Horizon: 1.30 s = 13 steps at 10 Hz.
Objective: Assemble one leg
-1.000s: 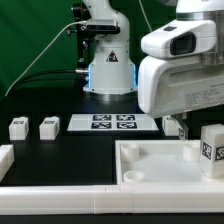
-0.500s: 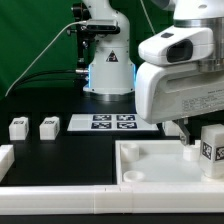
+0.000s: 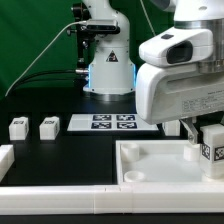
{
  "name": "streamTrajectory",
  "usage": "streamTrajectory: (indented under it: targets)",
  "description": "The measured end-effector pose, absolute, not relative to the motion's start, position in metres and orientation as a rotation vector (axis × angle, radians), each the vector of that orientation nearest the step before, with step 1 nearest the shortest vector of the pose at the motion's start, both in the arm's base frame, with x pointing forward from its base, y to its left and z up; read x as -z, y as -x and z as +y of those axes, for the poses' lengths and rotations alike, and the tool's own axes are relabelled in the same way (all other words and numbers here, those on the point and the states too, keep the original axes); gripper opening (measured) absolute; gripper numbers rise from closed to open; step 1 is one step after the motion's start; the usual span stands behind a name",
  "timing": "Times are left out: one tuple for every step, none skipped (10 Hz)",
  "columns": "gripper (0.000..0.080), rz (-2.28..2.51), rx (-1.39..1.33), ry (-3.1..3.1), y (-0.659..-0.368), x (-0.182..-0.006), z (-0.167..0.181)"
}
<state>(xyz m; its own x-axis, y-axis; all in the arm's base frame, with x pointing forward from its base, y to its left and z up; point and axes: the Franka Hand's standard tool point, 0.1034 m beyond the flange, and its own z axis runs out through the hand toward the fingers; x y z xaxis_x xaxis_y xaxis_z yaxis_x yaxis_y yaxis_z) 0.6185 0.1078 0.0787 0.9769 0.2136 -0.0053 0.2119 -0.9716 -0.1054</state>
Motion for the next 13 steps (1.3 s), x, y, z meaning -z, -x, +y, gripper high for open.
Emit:
streamTrajectory:
  targets:
    - [0.029,-0.295,-0.027,3.021,-0.618,-0.079,0.108]
    - [0.029,-0.141,-0.035,3.028,-0.618,-0.079,0.11]
    - [0.029,-0.014,-0.043,3.03,-0.618,-0.079,0.11]
    - [0.029,0.18,-0.054,3.023,-0.618,-0.079,0.112]
    - [0.0291,0.317,-0.063,3.013,-0.618,-0.079,0.113]
    - [0.0291,0.389,-0.067,3.004,-0.618,-0.079,0.114]
    - [0.0291,0.618,-0.067,2.958,-0.618,-0.079,0.115]
    - [0.0291,0.789,-0.069,2.918,-0.618,-0.079,0.117]
    - [0.0292,0.971,-0.08,2.862,-0.618,-0.079,0.12]
    - [0.0292,1.141,-0.095,2.797,-0.617,-0.079,0.124]
    - [0.0292,1.29,-0.107,2.733,-0.617,-0.079,0.127]
    - [0.0292,1.468,-0.127,2.638,-0.616,-0.079,0.131]
    - [0.0292,1.571,-0.136,2.58,-0.616,-0.079,0.133]
